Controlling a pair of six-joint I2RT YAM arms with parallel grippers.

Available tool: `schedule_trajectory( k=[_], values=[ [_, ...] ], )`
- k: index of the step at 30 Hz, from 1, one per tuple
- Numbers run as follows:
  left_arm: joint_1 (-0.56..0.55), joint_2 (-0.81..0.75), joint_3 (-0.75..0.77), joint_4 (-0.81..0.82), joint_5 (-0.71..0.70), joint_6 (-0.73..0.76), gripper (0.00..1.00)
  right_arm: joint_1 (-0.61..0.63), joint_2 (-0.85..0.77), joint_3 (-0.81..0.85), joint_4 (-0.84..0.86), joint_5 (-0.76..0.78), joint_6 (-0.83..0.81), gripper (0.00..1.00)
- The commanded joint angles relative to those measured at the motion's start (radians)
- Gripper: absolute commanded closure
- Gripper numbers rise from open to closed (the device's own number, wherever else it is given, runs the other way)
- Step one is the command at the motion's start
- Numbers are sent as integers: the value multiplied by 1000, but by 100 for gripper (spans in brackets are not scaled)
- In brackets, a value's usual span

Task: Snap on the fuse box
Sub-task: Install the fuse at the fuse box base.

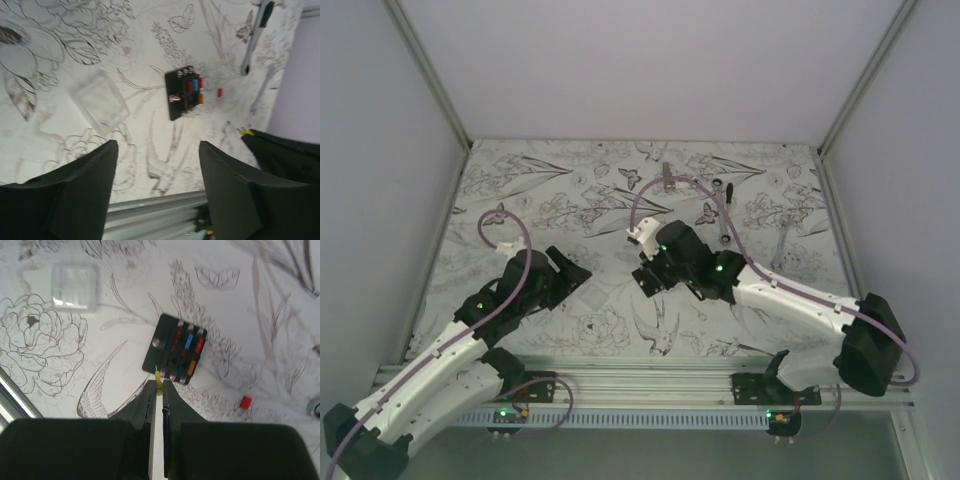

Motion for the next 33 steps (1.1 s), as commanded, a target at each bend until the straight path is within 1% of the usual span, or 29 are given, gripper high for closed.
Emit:
schedule_trajectory(
  k=[1, 4, 7, 8, 9, 13, 18, 33],
  values=[
    [-3, -5, -16, -37, -69, 244, 28, -32, 95, 115, -242, 41, 166, 100],
    [-2, -3, -14, -36, -76, 330, 17, -38, 175, 171, -306, 64, 203, 100],
    [-1, -1, -19, -37, -85, 366, 5, -52, 239, 227, -354, 84, 213, 100],
    [-1, 0, -21, -37, -88, 375, 1, -54, 284, 245, -367, 82, 206, 100],
    [0, 0, -23, -37, -91, 384, 0, -55, 316, 261, -379, 77, 197, 100],
    [1, -3, -26, -37, -98, 411, 0, -67, 406, 326, -412, 74, 193, 100],
    [3, -10, -26, -37, -96, 427, 0, -86, 469, 376, -432, 69, 202, 100],
    [5, -36, -14, -45, -85, 465, 0, -97, 559, 467, -481, 57, 261, 100]
  ],
)
